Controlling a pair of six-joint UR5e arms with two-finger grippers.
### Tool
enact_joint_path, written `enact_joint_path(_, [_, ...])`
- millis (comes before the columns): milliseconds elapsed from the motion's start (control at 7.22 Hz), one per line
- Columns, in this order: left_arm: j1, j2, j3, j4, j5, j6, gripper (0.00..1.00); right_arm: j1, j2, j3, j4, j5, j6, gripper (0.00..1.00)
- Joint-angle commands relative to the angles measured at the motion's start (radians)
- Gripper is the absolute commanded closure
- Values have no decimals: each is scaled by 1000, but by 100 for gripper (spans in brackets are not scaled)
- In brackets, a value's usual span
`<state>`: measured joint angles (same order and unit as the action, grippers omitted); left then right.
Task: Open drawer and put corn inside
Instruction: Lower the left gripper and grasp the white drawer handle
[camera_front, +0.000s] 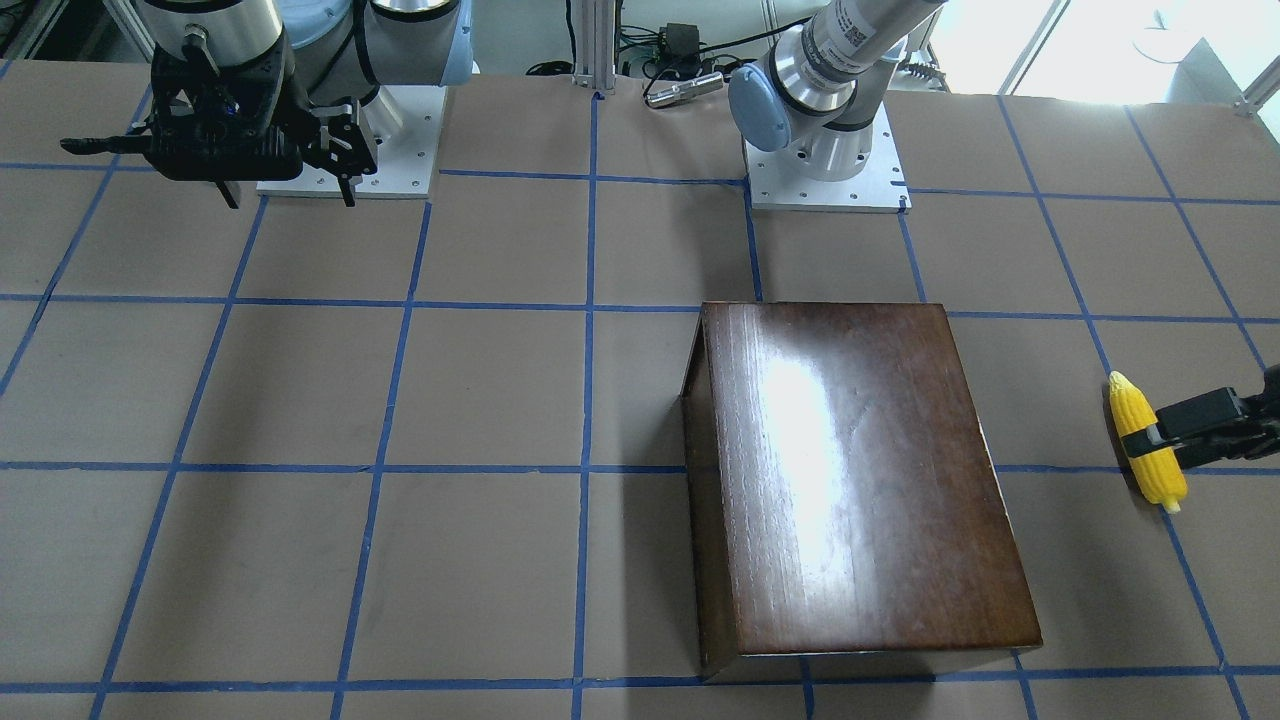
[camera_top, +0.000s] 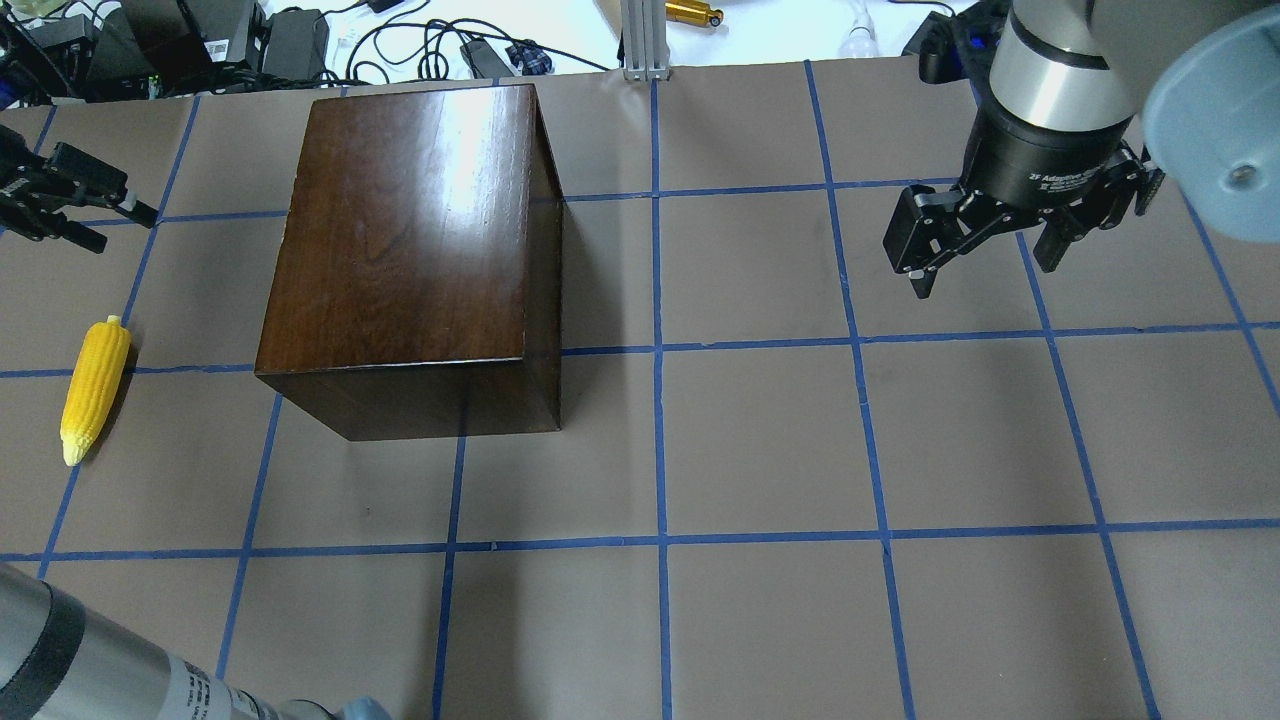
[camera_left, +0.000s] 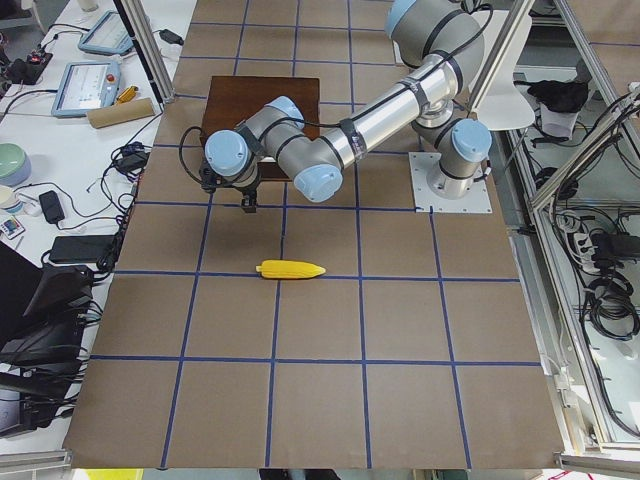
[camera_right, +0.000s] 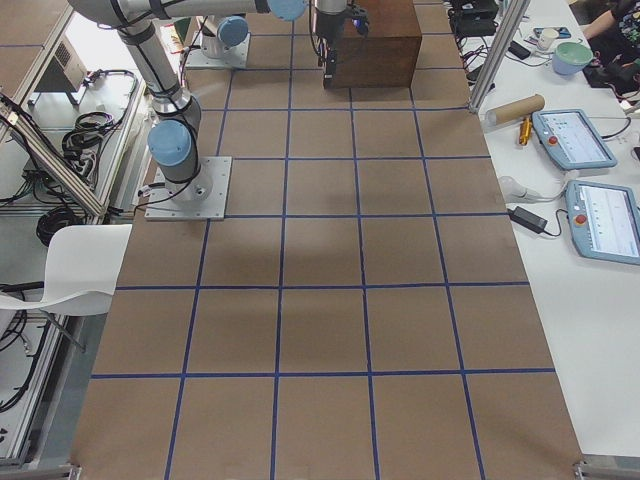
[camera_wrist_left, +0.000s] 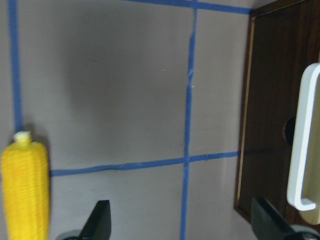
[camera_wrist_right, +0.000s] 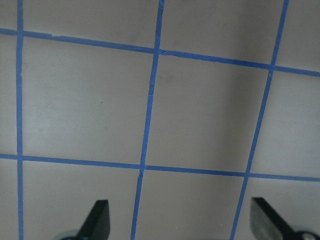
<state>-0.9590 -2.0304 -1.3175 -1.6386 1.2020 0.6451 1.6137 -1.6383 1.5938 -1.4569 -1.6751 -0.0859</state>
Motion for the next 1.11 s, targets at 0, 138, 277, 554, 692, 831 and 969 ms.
enact_joint_path(0, [-65,-20,-26,-1,-55,-4,0,0,0,0,1,0,0,0])
enact_joint_path(138, [-69,-33,-37,-1,-58,-4,0,0,0,0,1,0,0,0])
enact_joint_path(277, [-84,-37,-43,-1,-64,-5,0,0,0,0,0,0,0,0])
enact_joint_path(554, [-105,-60,-43,2,-64,-7,0,0,0,0,0,0,0,0])
enact_joint_path(692, [-104,-73,-42,3,-64,-7,0,0,0,0,0,0,0,0])
enact_joint_path(831, [-106,-79,-42,5,-64,-8,0,0,0,0,1,0,0,0])
enact_joint_path(969, [-106,-88,-42,5,-64,-8,0,0,0,0,1,0,0,0])
